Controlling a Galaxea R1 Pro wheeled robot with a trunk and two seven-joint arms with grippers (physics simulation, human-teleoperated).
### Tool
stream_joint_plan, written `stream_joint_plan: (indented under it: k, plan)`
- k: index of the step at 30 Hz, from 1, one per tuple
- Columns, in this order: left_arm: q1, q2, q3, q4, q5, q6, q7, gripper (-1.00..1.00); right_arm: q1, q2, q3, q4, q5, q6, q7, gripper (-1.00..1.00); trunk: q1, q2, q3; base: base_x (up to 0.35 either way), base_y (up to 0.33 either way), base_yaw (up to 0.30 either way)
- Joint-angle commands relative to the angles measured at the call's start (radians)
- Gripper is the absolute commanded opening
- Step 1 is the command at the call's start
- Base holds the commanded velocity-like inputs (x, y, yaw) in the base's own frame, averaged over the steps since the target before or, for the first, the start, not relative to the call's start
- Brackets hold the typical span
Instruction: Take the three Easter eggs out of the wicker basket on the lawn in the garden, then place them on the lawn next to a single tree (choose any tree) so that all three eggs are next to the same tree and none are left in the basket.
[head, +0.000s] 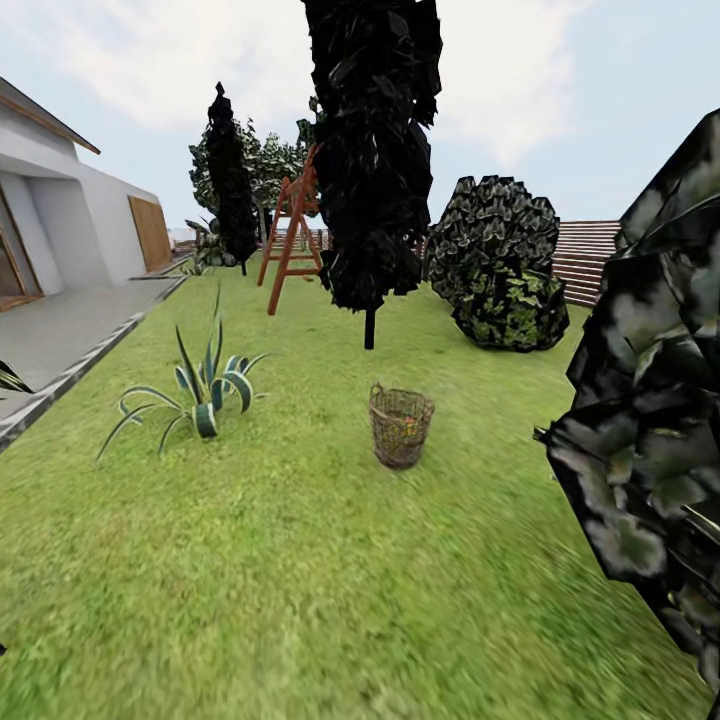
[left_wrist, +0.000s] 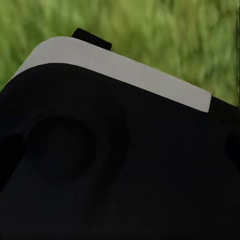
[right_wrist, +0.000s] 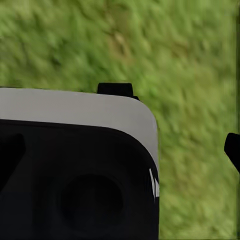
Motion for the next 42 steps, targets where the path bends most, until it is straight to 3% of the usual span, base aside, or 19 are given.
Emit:
stream_joint_plan:
  k: [1, 42]
  plan:
    - [0.0, 0.0, 0.004, -0.001, 0.002, 0.001, -0.001, 1.0, -0.001, 0.0, 0.0, 0.001, 0.001, -0.003, 0.001, 1.0, 0.0, 0.0, -0.001, 0.32, -0.106, 0.0]
    - [0.0, 0.001, 0.005, -0.001, 0.004, 0.001, -0.001, 1.0, 0.0, 0.001, -0.001, 0.001, 0.001, -0.003, 0.001, 1.0, 0.0, 0.0, -0.001, 0.323, -0.024, 0.0]
